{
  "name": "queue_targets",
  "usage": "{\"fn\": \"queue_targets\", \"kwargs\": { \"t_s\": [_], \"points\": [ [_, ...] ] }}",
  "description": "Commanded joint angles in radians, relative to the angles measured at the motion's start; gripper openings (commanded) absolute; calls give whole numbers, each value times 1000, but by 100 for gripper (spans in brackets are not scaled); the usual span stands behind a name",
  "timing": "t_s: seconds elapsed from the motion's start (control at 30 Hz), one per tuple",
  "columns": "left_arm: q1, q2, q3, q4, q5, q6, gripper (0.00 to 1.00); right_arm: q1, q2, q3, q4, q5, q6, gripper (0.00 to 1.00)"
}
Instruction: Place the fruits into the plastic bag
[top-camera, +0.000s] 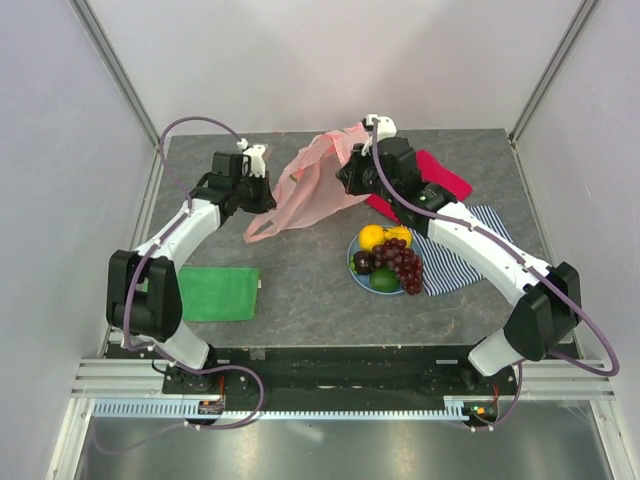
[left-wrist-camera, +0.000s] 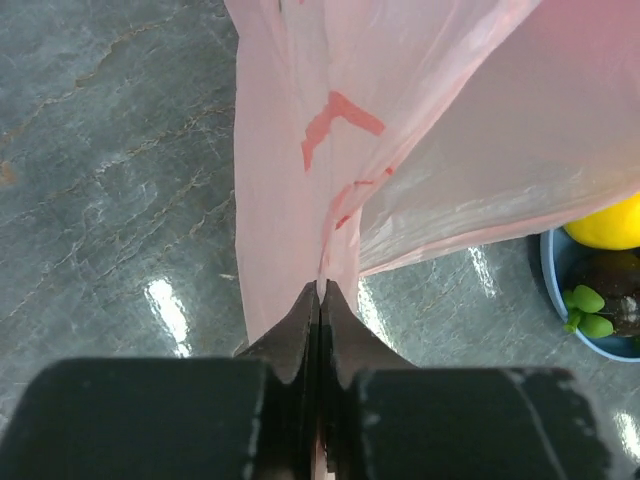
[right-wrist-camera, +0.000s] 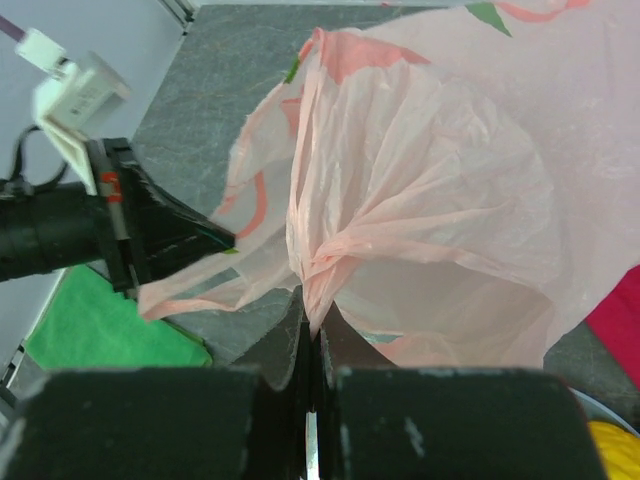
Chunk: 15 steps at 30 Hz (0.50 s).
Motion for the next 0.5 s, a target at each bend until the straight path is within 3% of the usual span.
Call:
{"fn": "queue_targets", "kwargs": {
  "t_s": [0.0,0.13,0.37,0.47],
  "points": [
    [2,-67,51,-60,-53,-15,2,-38,-44,-54,26,-34,-6,0],
    [2,-229,22,-107,-123,-38,2,-64,-46,-83,9,-3,-46,0],
    [0,-274,16,-163,-4,-66,2,-124,34,-58,-14,23,-75,0],
    [0,-230,26,-183,62,-71,2,-133,69,-49,-22,12,-77,13]
  ]
}}
